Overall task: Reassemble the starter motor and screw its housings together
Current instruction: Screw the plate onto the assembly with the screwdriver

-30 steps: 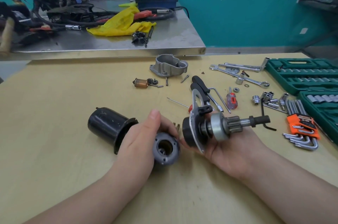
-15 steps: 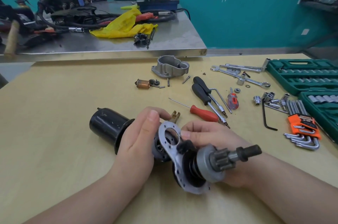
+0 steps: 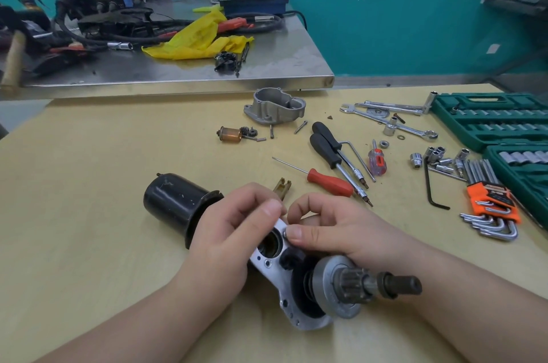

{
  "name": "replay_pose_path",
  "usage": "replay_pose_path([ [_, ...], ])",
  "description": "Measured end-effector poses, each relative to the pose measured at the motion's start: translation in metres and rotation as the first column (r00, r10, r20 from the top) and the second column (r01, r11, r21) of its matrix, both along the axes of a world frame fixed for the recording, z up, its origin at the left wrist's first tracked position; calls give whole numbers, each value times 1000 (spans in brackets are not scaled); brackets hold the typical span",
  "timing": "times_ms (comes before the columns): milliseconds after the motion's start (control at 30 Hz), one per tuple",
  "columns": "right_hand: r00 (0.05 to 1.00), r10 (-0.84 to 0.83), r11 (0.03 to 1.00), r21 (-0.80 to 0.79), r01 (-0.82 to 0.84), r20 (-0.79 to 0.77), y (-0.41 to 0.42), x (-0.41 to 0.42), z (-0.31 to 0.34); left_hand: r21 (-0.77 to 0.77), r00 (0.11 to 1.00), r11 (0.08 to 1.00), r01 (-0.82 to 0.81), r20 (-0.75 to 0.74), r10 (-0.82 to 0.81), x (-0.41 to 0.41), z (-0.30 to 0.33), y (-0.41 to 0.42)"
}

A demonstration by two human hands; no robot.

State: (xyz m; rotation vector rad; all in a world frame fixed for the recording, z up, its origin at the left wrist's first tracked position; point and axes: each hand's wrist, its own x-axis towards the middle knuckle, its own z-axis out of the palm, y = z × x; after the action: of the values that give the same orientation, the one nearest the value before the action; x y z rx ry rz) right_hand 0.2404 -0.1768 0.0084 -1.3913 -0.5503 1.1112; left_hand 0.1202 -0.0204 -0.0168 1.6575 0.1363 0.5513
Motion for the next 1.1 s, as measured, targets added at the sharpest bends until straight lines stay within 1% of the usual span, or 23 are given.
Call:
replay_pose_path([
  [200, 997, 2, 1000, -23, 0, 72, -3, 3, 1, 17, 995, 995, 94, -25, -94, -2, 2, 2],
  [333, 988, -7, 999, -47, 15, 157, -3, 4, 0, 10, 995, 995, 97, -37, -97, -2, 3, 2],
  [433, 963, -16, 999, -45, 29, 268, -3, 5, 1, 13, 995, 997, 81, -66, -80, -2, 3, 2],
  [533, 914, 24, 998, -65, 3, 406, -5, 8, 5, 4, 995, 998, 60, -86, -59, -1, 3, 1],
  [600, 894, 43, 997, -82, -7, 447, -6, 11, 7, -3, 995, 999, 37, -92, -37, 0, 2, 0],
  [700, 907, 75, 994, -99, -37, 414, -7, 14, 7, -50, 995, 999, 2, -95, -7, 0, 1, -3],
  [833, 914, 83, 993, -111, -42, 398, -7, 15, 4, -58, 996, 998, -37, -89, 32, 0, 1, -5],
  [1000, 918, 46, 995, -99, -7, 395, -6, 14, 0, -19, 996, 998, -61, -70, 60, 0, -1, -6],
  [1100, 918, 44, 995, -99, -5, 395, -6, 13, -2, 44, 996, 997, -66, -56, 68, 0, -1, -6],
])
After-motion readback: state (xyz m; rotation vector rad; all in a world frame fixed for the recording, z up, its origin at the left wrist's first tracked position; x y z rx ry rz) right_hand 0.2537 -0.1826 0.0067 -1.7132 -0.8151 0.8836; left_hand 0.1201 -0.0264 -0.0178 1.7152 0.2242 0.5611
